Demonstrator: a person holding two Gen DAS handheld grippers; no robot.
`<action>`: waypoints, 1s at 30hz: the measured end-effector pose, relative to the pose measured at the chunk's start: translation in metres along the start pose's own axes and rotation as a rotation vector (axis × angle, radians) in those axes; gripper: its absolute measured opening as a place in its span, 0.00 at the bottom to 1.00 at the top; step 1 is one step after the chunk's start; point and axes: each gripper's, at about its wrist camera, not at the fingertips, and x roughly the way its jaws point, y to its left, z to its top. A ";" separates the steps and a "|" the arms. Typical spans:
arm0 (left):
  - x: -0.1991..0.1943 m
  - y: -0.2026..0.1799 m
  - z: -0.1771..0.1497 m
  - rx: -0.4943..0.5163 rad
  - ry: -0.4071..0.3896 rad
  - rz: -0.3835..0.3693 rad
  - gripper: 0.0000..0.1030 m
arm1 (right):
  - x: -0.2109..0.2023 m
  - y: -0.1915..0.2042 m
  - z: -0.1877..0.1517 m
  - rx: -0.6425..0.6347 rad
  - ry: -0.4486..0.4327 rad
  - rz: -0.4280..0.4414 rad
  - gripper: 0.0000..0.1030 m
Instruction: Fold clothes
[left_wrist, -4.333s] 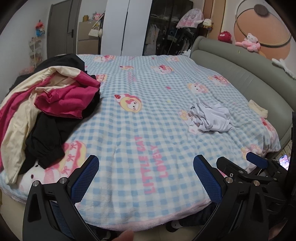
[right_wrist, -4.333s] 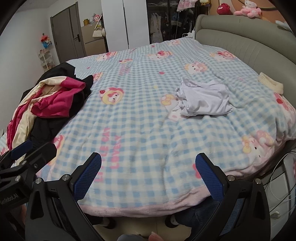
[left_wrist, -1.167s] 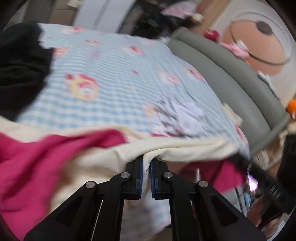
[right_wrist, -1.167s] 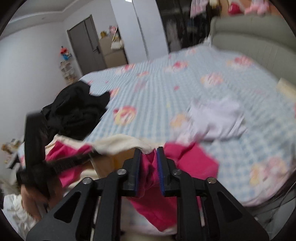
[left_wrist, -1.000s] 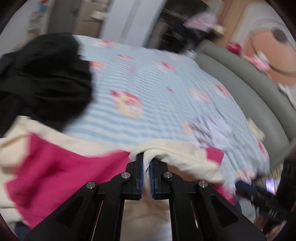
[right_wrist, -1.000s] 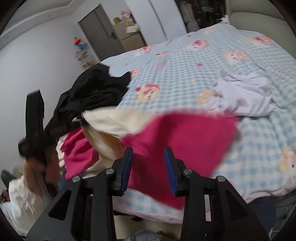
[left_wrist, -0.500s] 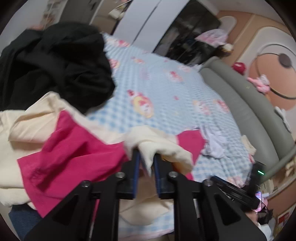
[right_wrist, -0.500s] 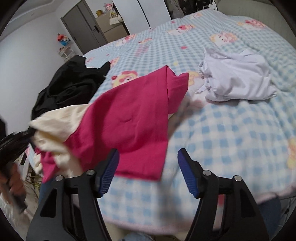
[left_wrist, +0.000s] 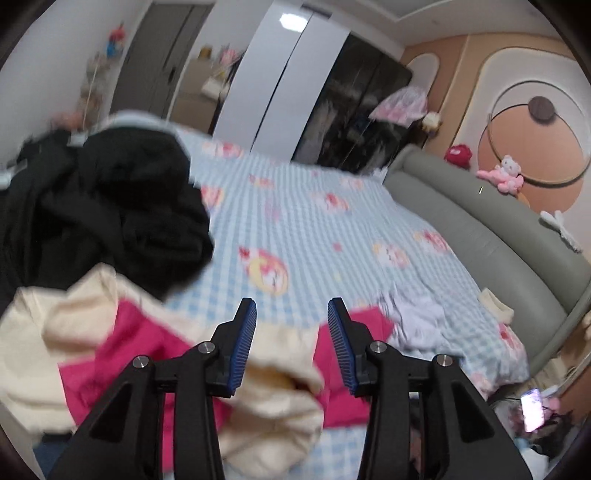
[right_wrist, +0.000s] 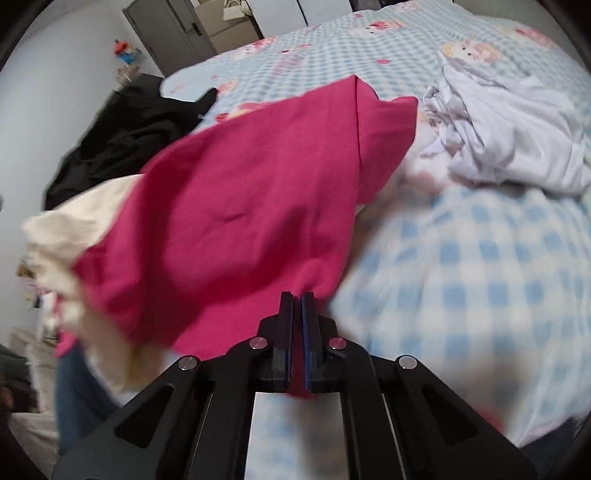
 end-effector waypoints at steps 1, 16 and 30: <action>0.013 -0.004 0.002 0.001 0.051 -0.052 0.54 | -0.007 0.002 -0.004 -0.006 -0.006 0.008 0.03; 0.127 0.002 -0.086 -0.066 0.483 0.056 0.56 | -0.033 0.013 -0.044 0.027 0.021 0.060 0.05; 0.123 0.047 -0.103 -0.122 0.540 0.198 0.03 | -0.022 -0.005 0.041 0.102 -0.110 0.016 0.78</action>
